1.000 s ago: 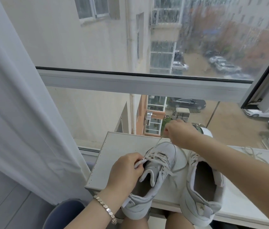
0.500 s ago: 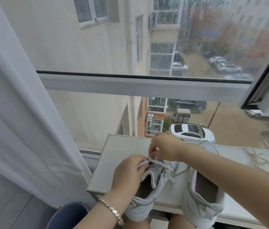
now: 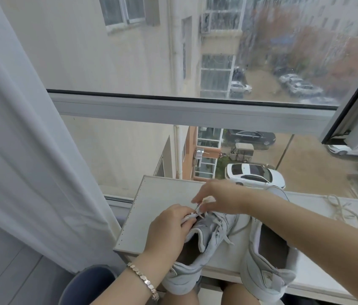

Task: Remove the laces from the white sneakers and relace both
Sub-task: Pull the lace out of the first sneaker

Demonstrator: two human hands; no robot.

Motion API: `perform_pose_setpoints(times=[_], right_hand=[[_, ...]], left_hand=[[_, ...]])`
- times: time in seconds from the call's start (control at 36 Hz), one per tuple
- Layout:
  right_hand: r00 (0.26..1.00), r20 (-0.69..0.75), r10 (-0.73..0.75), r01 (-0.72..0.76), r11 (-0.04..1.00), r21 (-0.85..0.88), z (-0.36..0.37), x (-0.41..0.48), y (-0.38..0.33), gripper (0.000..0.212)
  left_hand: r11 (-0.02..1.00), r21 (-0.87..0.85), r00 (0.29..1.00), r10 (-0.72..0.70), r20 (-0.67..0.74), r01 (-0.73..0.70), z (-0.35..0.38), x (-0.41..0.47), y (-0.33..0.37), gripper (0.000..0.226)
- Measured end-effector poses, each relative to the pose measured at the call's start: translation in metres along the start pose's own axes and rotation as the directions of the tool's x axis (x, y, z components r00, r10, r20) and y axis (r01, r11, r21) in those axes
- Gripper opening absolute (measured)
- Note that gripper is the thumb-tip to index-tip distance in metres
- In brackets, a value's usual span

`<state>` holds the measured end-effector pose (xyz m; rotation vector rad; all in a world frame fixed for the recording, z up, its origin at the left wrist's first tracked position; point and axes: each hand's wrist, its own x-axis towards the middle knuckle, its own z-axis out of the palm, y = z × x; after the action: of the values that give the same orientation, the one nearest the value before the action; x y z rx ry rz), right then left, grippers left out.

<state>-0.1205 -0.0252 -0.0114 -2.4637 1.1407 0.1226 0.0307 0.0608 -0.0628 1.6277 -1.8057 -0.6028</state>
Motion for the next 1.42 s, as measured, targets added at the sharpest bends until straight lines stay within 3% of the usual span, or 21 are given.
perform_pose_setpoints(times=[0.11, 0.19, 0.31, 0.36, 0.42, 0.47, 0.56, 0.61, 0.67, 0.75, 0.89, 1.11, 1.28, 1.42], right_hand=[[0.999, 0.03, 0.02, -0.022, 0.999, 0.05, 0.002, 0.0, -0.008, 0.019], [0.999, 0.017, 0.05, -0.05, 0.998, -0.036, 0.003, 0.001, -0.008, 0.021], [0.984, -0.037, 0.172, -0.172, 0.985, 0.021, 0.01, 0.008, -0.005, 0.023], [0.942, -0.128, 0.311, -0.299, 0.948, 0.104, 0.005, 0.012, 0.004, 0.02], [0.851, -0.238, 0.468, -0.394, 0.869, 0.3, -0.003, 0.011, 0.017, 0.013], [0.781, -0.358, 0.512, -0.348, 0.832, 0.431, -0.014, 0.007, 0.024, 0.016], [0.743, -0.52, 0.423, -0.336, 0.906, 0.256, -0.023, 0.0, 0.023, 0.025], [0.745, -0.553, 0.373, -0.382, 0.918, 0.105, -0.025, -0.007, 0.017, 0.027], [0.808, -0.475, 0.348, -0.392, 0.92, 0.006, -0.021, -0.014, 0.013, 0.023], [0.899, -0.167, 0.404, -0.385, 0.913, 0.134, -0.006, -0.02, 0.002, 0.035], [0.903, 0.035, 0.428, -0.405, 0.822, 0.399, 0.017, -0.019, -0.004, 0.024], [0.815, 0.157, 0.557, -0.518, 0.58, 0.629, 0.015, -0.016, -0.003, 0.024], [0.799, 0.193, 0.569, -0.52, 0.493, 0.697, 0.016, -0.019, -0.004, 0.025], [0.796, 0.229, 0.56, -0.534, 0.471, 0.702, 0.018, -0.019, -0.006, 0.03]], left_hand=[[1.0, 0.007, 1.0, -0.009, 0.005, 0.009, 0.0, 0.0, 0.001, 0.014], [1.0, 0.013, 1.0, -0.005, -0.001, 0.005, 0.0, -0.001, 0.002, 0.014], [1.0, 0.009, 0.999, 0.0, -0.04, 0.0, 0.0, -0.002, 0.003, 0.015], [1.0, -0.001, 0.999, 0.0, -0.045, 0.0, 0.0, -0.004, 0.003, 0.015], [1.0, 0.007, 0.999, -0.003, -0.05, 0.003, -0.001, -0.007, 0.003, 0.015], [1.0, 0.005, 0.998, -0.008, -0.063, 0.009, -0.002, -0.009, 0.001, 0.016], [0.999, 0.011, 0.993, -0.038, -0.113, 0.04, -0.001, -0.008, 0.001, 0.017], [0.998, 0.019, 0.986, -0.06, -0.155, 0.064, 0.0, -0.007, 0.001, 0.019], [0.996, 0.019, 0.979, -0.084, -0.185, 0.089, 0.001, -0.006, 0.002, 0.02], [0.993, 0.037, 0.977, -0.101, -0.188, 0.11, 0.002, -0.004, 0.002, 0.02], [0.992, 0.071, 0.979, -0.088, -0.182, 0.102, 0.001, -0.004, 0.002, 0.021], [0.993, 0.047, 0.982, -0.101, -0.16, 0.11, 0.0, -0.003, 0.003, 0.019], [0.986, -0.072, 0.976, -0.158, -0.15, 0.148, 0.0, -0.002, 0.004, 0.01], [0.986, -0.038, 0.972, -0.164, -0.167, 0.16, 0.001, -0.002, 0.003, 0.011]])
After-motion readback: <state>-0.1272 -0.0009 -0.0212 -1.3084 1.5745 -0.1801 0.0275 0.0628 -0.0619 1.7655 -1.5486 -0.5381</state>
